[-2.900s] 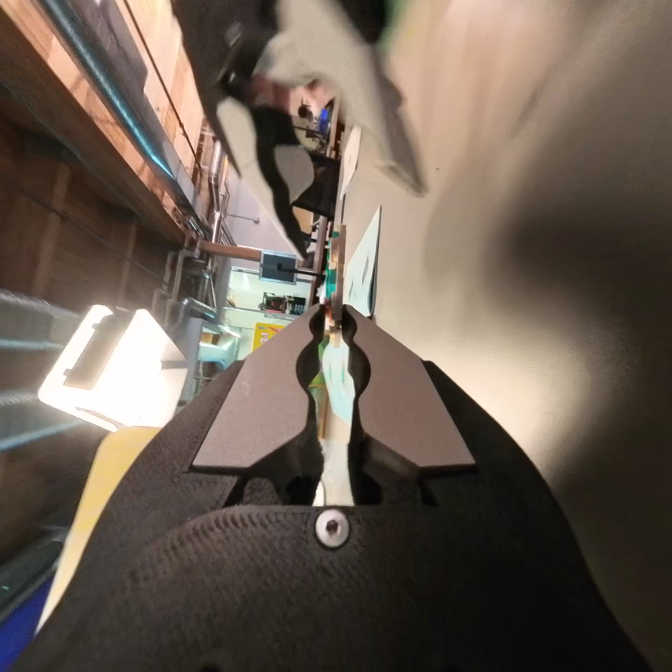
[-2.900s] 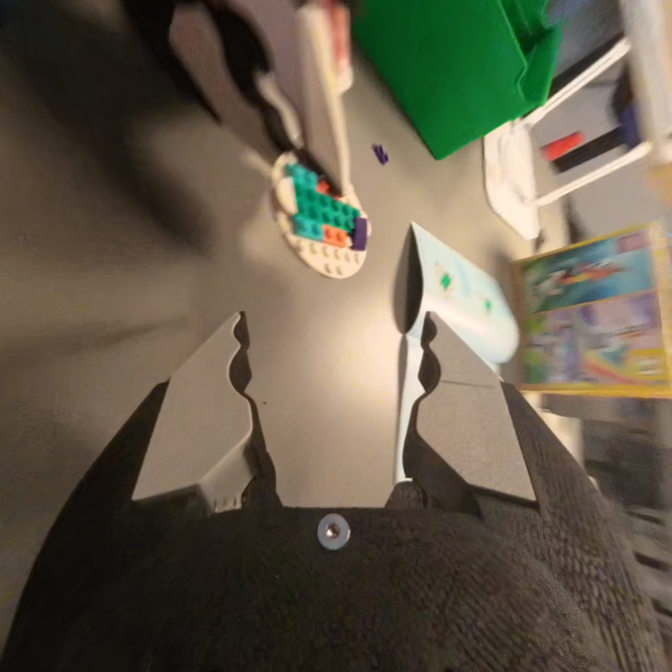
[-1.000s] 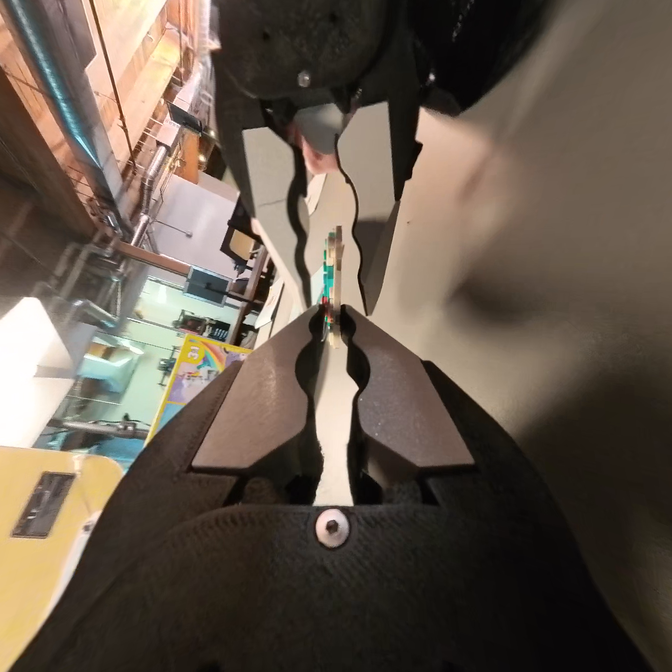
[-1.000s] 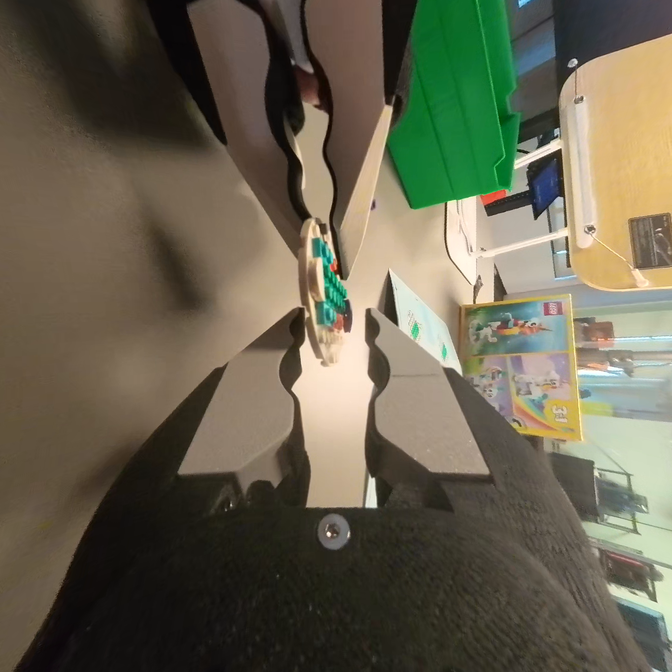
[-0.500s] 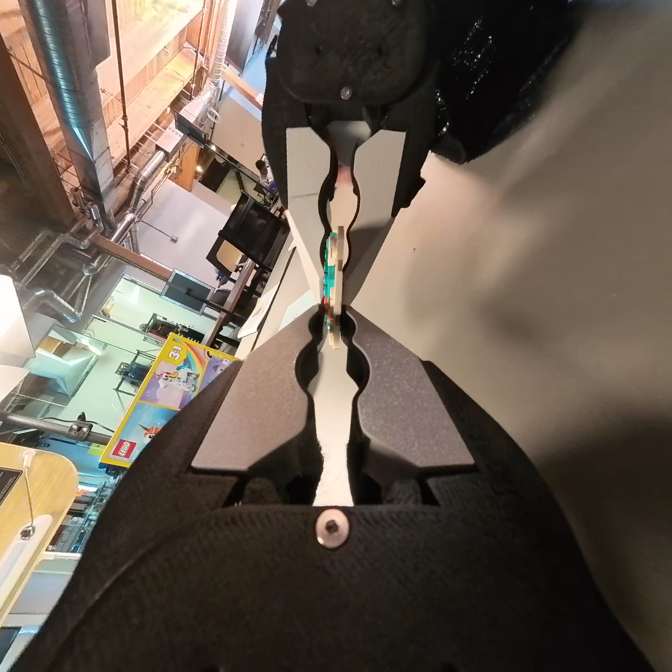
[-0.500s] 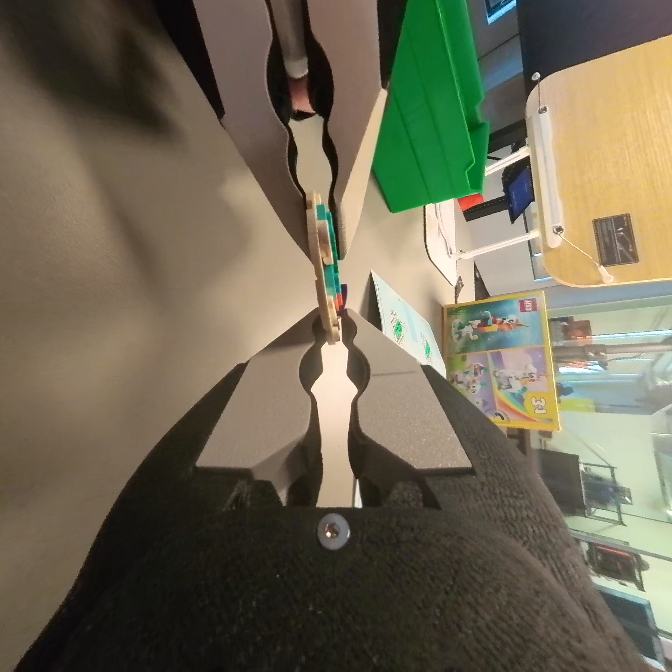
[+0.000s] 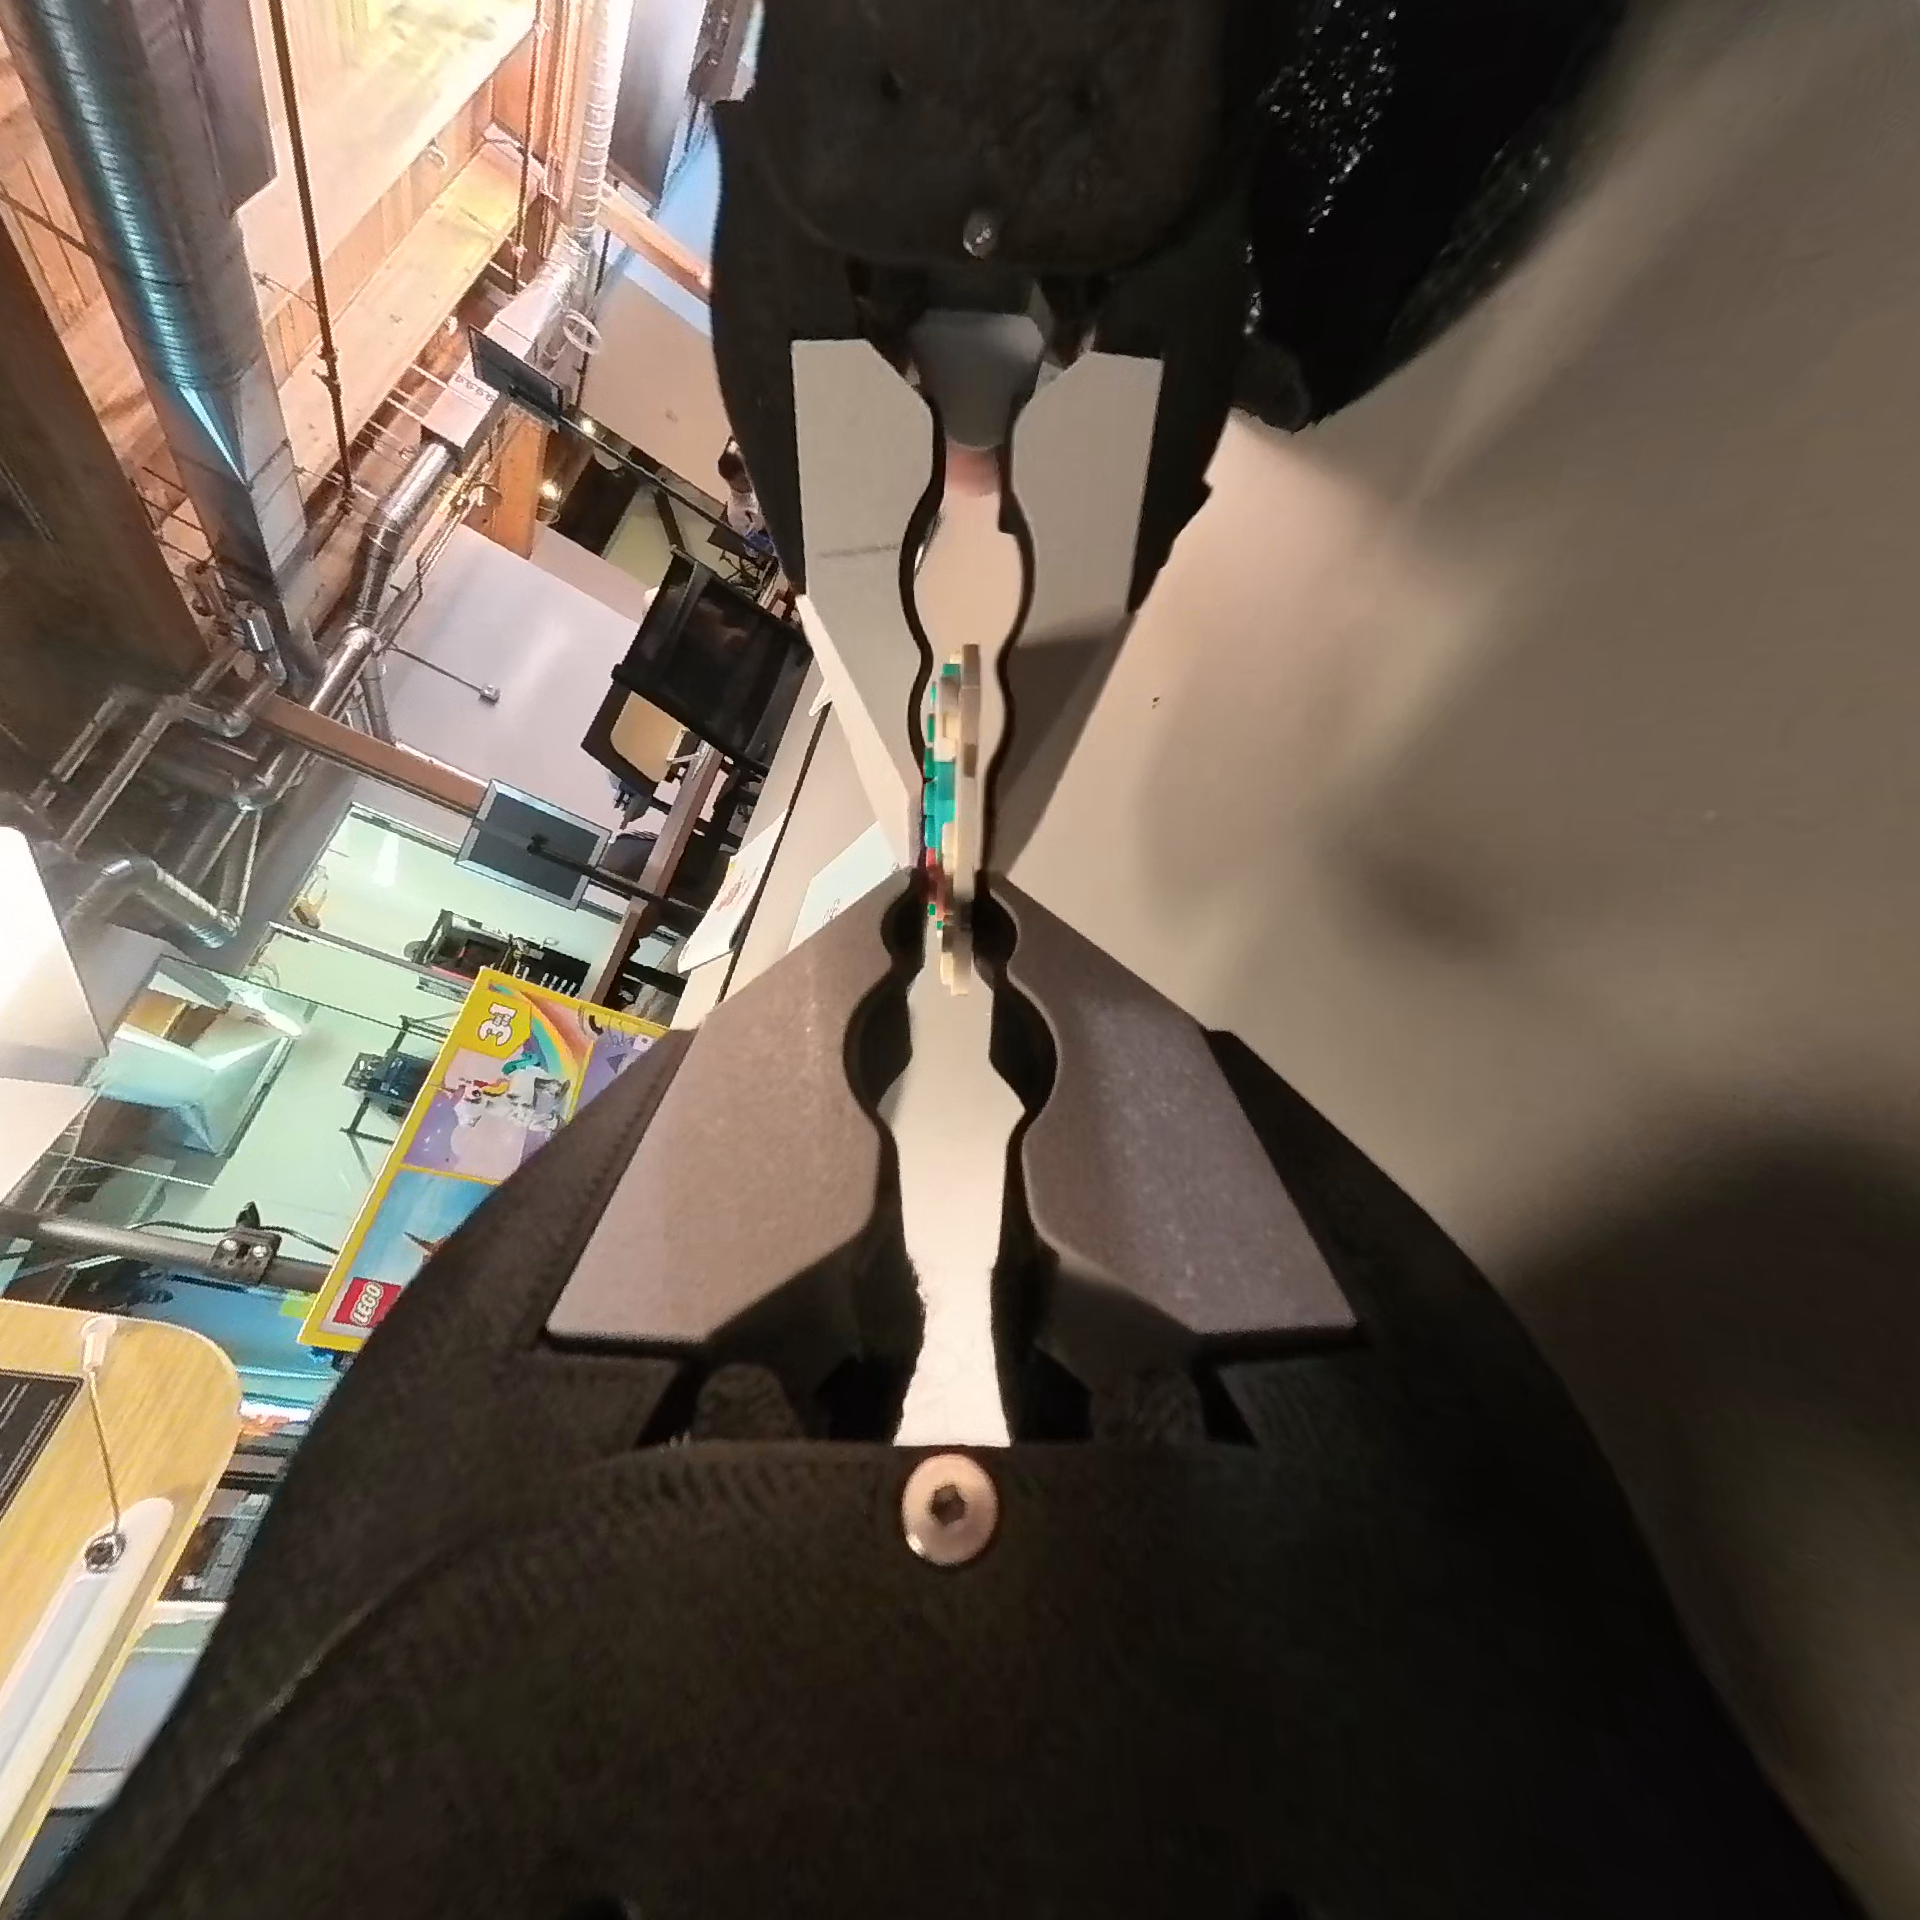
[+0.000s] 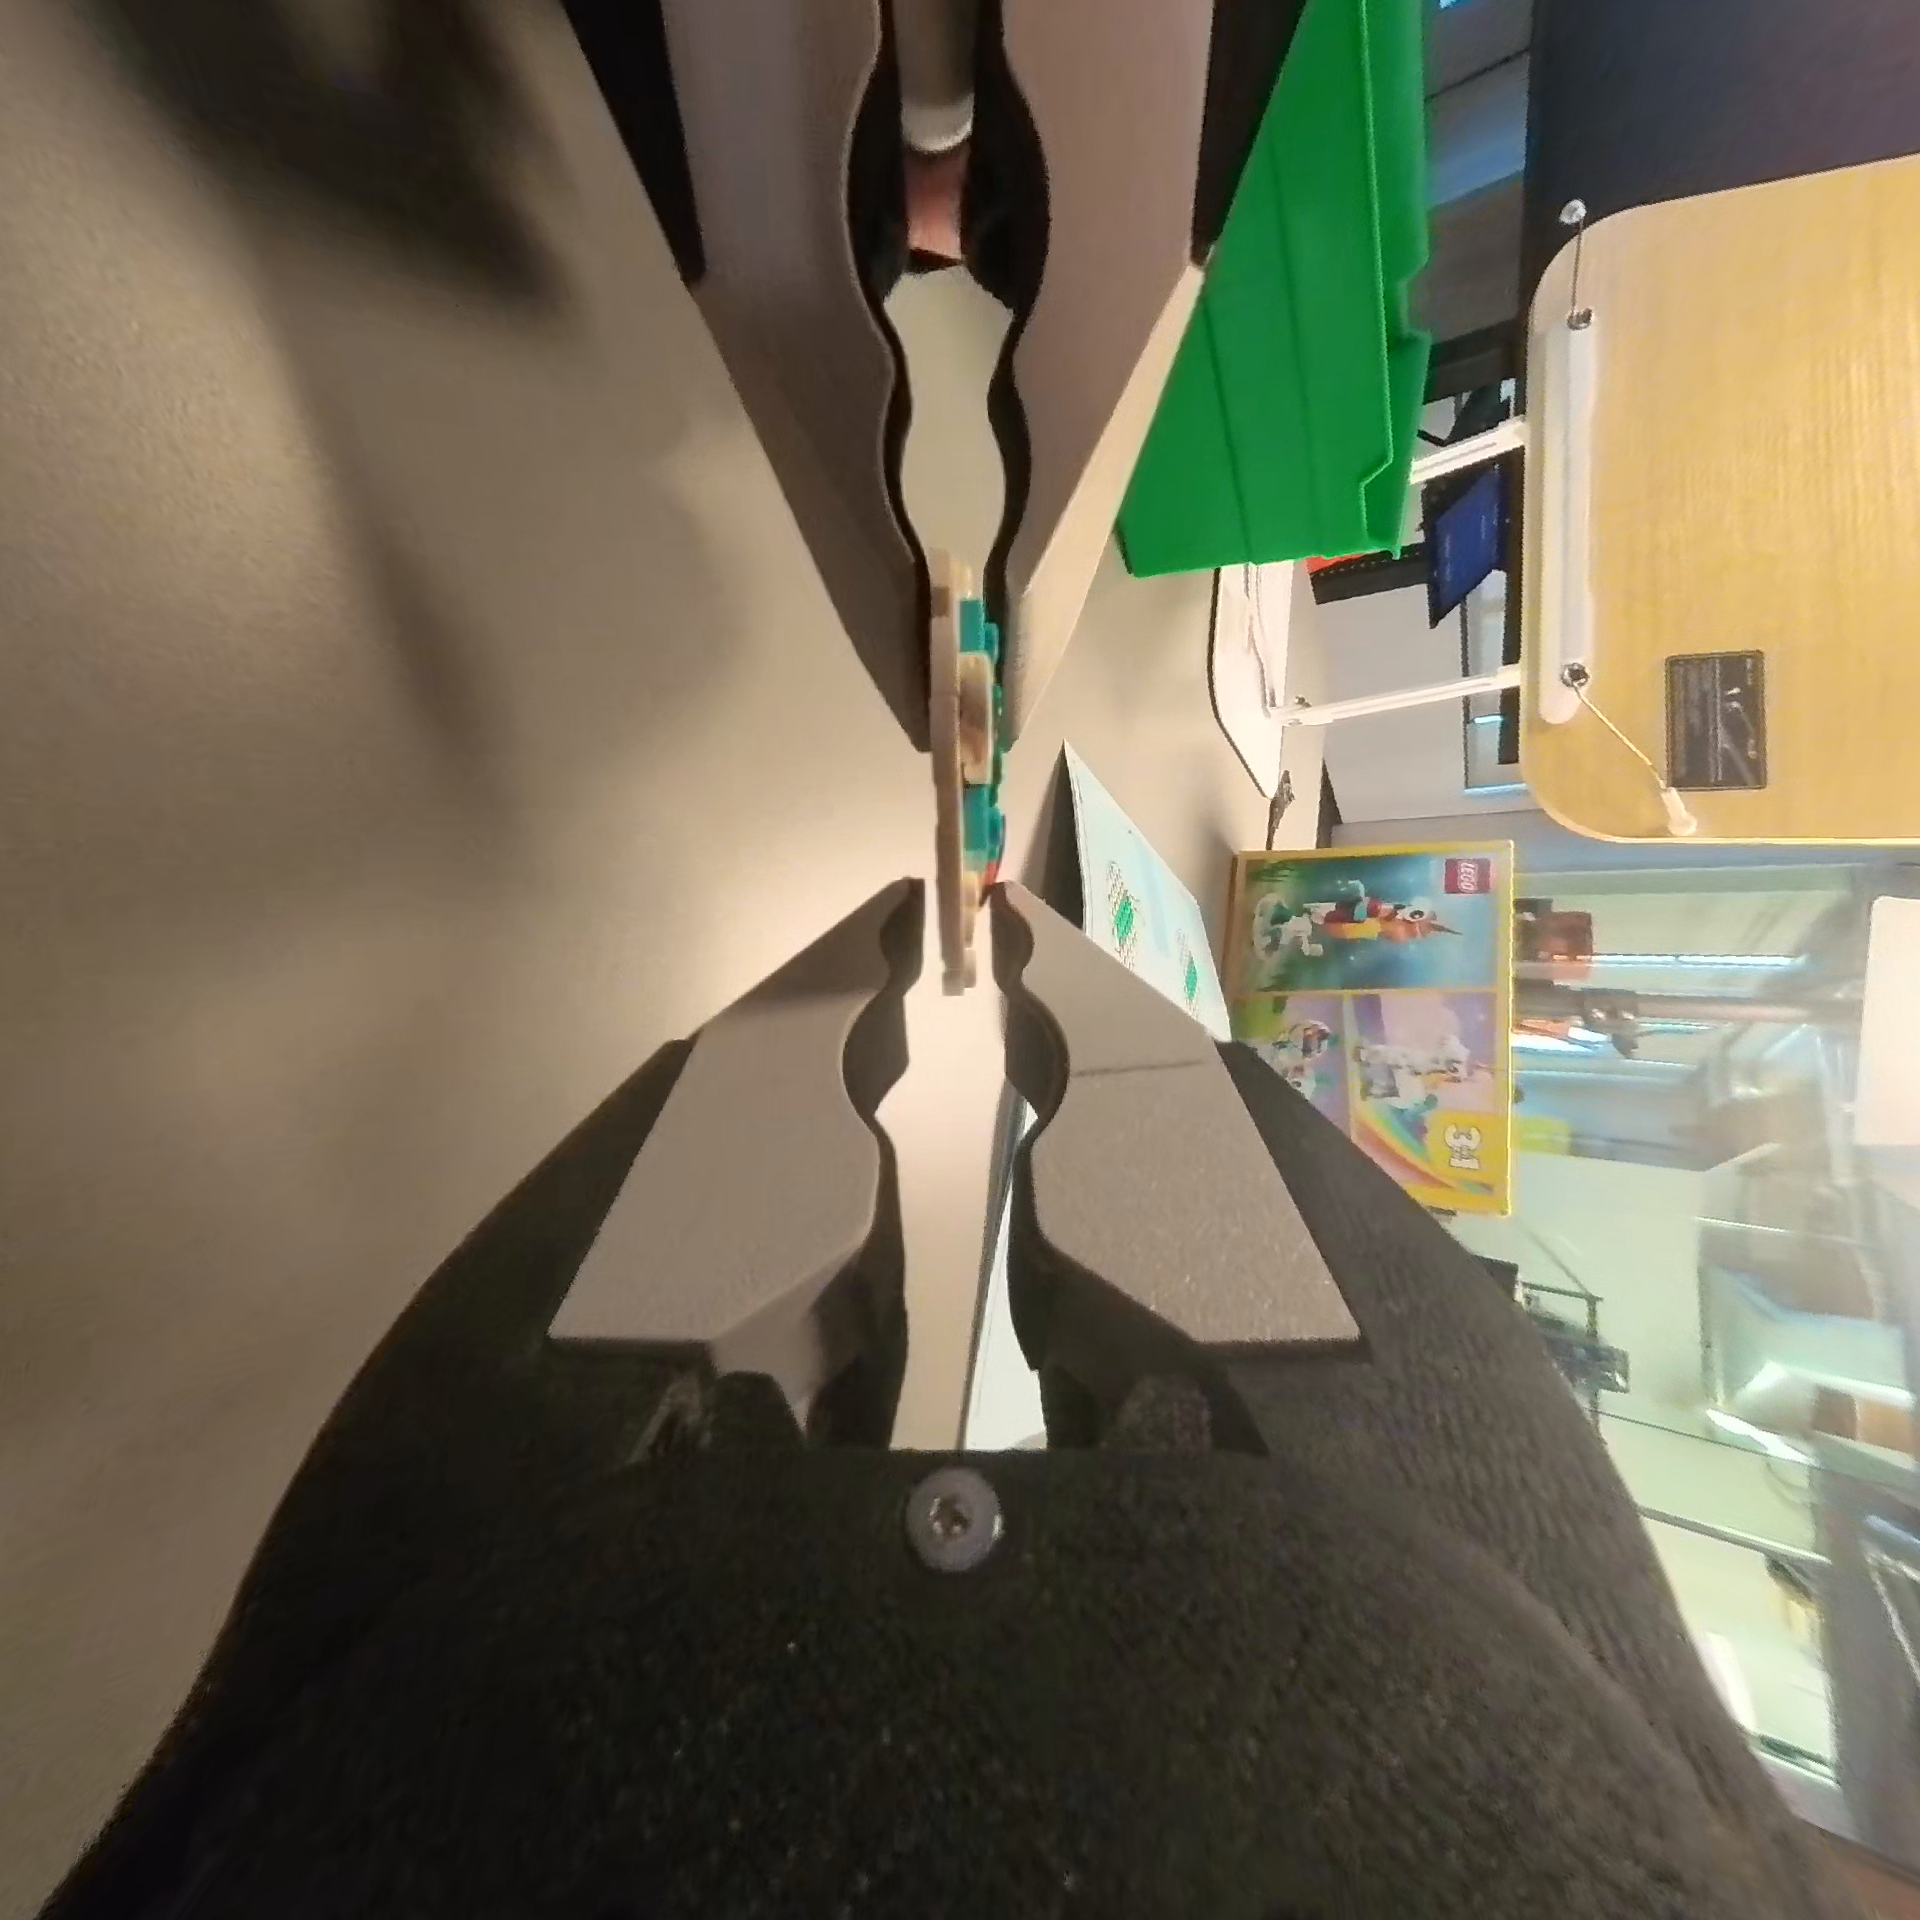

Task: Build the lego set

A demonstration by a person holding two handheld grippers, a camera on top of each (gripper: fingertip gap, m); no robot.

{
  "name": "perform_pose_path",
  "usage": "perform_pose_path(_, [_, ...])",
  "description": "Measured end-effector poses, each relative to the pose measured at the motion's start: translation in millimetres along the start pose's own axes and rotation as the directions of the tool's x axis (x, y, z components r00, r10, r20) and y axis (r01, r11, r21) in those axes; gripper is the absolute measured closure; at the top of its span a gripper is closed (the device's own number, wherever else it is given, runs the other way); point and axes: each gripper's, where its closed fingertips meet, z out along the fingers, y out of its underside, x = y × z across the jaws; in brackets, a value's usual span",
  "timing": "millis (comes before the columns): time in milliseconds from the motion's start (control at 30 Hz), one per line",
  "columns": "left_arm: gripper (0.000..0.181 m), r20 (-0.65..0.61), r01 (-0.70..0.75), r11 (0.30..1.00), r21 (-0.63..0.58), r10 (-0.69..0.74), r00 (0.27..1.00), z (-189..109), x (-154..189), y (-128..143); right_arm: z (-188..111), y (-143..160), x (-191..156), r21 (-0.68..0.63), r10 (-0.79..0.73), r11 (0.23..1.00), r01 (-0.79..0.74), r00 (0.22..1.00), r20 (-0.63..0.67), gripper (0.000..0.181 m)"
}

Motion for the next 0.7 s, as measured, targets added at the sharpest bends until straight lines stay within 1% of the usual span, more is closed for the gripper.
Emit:
perform_pose_path(167, [0.174, 0.000, 0.000, 1.000, -0.007, 0.000, 1.000, 0, 0, 1, 1, -5, -1, 0.024, 0.007, 1.000, -0.007, 1.000, -0.004, 0.159])
perform_pose_path(333, [0.174, 0.001, -0.003, 1.000, -0.013, 0.003, 1.000, 0, 0, 2, 2, -5, -4, 0.028, 0.023, 0.999, -0.023, 1.000, 0.017, 0.163])
perform_pose_path(400, [0.174, -0.004, -0.013, 1.000, -0.019, 0.013, 1.000, 1, 1, 3, 2, -3, -6, 0.030, 0.053, 0.998, -0.054, 0.998, 0.034, 0.158])
perform_pose_path(533, [0.174, -0.014, -0.029, 0.998, -0.058, 0.028, 1.000, 3, 3, 9, -2, 7, -14, 0.047, 0.137, 0.989, -0.143, 0.984, 0.117, 0.145])
perform_pose_path(600, [0.174, -0.008, -0.050, 0.994, -0.096, 0.050, 0.999, 4, 3, 15, -5, 17, -14, 0.054, 0.247, 0.964, -0.259, 0.954, 0.171, 0.144])
perform_pose_path(633, [0.174, -0.002, -0.061, 0.993, -0.103, 0.062, 0.998, 4, 2, 16, -6, 23, -12, 0.055, 0.342, 0.931, -0.360, 0.917, 0.204, 0.147])
perform_pose_path(667, [0.174, -0.002, -0.070, 0.992, -0.108, 0.070, 0.998, 4, 2, 17, -6, 29, -7, 0.051, 0.461, 0.874, -0.484, 0.857, 0.230, 0.150])
perform_pose_path(700, [0.174, -0.001, -0.080, 0.990, -0.118, 0.080, 0.997, 4, 2, 18, -4, 33, -2, 0.039, 0.581, 0.791, -0.610, 0.770, 0.263, 0.152])
